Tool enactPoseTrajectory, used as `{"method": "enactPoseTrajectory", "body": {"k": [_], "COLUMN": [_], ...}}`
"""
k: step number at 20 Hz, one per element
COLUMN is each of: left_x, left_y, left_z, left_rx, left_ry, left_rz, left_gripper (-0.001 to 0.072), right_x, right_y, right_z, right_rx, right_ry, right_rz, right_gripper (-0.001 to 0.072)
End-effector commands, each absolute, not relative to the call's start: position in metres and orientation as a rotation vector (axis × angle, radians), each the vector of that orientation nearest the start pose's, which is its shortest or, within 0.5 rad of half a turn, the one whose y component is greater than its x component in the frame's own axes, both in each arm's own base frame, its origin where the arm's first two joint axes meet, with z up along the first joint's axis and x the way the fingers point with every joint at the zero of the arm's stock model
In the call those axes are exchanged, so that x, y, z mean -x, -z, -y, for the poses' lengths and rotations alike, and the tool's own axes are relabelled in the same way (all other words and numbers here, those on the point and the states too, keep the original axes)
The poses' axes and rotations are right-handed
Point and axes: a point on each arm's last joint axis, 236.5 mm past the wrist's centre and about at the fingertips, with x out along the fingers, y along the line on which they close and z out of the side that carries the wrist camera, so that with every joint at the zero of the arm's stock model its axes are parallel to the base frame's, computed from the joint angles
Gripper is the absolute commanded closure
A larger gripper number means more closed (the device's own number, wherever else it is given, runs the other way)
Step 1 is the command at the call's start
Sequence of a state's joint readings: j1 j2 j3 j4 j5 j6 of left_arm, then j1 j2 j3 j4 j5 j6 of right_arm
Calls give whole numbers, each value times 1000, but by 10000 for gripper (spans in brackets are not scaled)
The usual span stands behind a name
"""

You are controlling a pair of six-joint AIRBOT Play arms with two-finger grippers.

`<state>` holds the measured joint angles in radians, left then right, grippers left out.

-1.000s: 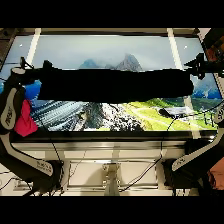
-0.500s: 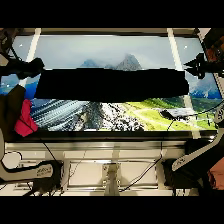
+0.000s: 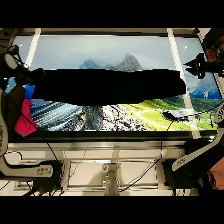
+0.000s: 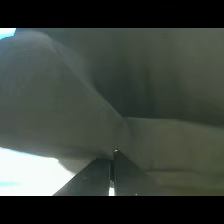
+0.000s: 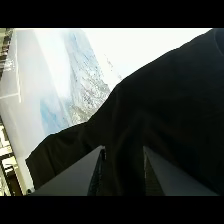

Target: Fold the clothes and pants, and hang the long-sleeved shirts on hangers.

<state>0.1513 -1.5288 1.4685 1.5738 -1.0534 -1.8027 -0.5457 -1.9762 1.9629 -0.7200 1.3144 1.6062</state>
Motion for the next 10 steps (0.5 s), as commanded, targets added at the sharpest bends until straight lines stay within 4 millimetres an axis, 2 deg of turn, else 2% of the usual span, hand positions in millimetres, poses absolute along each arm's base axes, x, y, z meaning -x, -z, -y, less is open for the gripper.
{"method": "enactPoseTrajectory", "body": {"k": [1,3,5,7,8,9,10], "left_x": [-555,-590,-608,-626,-633,-635,-635], "left_y": [-1,-4,-3,-20,-27,-26,-22], "left_z": [-82,-100,-110,-113,-112,-112,-112], "left_rx": [453,625,654,652,650,648,649], "left_ry": [-305,-366,-366,-332,-316,-313,-316], "left_rz": [-848,-680,-597,-477,-430,-423,-430], "left_gripper": [704,704,704,703,702,701,645], "right_x": [-553,-554,-556,-556,-557,-558,-559], "right_y": [-32,-29,-26,-24,-23,-22,-22], "right_z": [138,144,150,154,156,157,158], "right_rx": [-1038,-1020,-1012,-999,-996,-996,-995], "right_ry": [-71,-41,-14,3,9,12,15], "right_rz": [-982,-974,-965,-963,-957,-953,-949], "right_gripper": [427,428,428,429,429,427,413]}}
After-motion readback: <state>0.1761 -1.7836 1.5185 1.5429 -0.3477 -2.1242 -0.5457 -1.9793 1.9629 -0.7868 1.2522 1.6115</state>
